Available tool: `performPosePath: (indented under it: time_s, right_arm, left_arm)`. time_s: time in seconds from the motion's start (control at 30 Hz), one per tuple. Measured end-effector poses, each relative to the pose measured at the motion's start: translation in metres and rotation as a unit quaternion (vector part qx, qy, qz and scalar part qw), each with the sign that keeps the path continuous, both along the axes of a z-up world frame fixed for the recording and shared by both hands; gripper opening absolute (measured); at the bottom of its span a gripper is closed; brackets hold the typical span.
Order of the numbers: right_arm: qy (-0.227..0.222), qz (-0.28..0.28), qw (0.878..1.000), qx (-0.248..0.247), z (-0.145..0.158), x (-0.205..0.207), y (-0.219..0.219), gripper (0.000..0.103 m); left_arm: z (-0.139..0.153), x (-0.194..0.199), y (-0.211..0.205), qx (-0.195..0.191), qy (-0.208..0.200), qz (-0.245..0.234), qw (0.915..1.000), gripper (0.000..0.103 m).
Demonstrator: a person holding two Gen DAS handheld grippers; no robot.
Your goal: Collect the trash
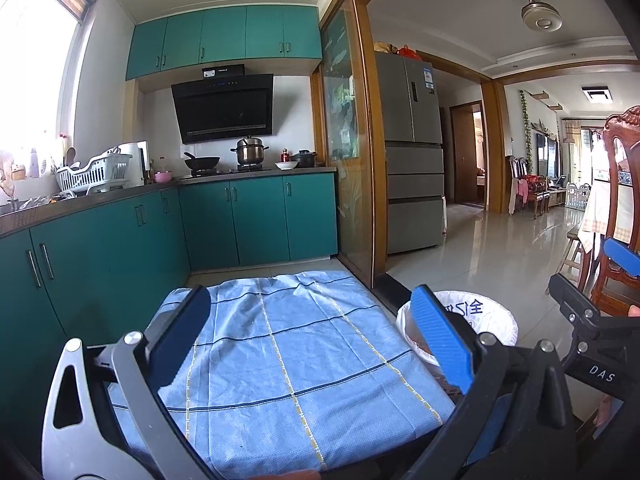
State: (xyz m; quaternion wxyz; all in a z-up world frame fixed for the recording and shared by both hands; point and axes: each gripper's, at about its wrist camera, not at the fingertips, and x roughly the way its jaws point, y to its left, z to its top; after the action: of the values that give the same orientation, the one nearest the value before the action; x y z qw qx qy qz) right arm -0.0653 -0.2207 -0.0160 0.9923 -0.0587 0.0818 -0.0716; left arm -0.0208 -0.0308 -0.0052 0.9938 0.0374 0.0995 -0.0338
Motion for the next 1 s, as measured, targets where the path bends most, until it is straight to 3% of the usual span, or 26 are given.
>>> performPosePath:
  time_s: [1.0]
  right_arm:
    - [-0.004,-0.001,1.000,0.014,-0.001,-0.004,-0.007,0.100]
  left_arm:
    - [-0.002,-0.005,-0.005,0.008,0.001,-0.002,1.0000,0.100]
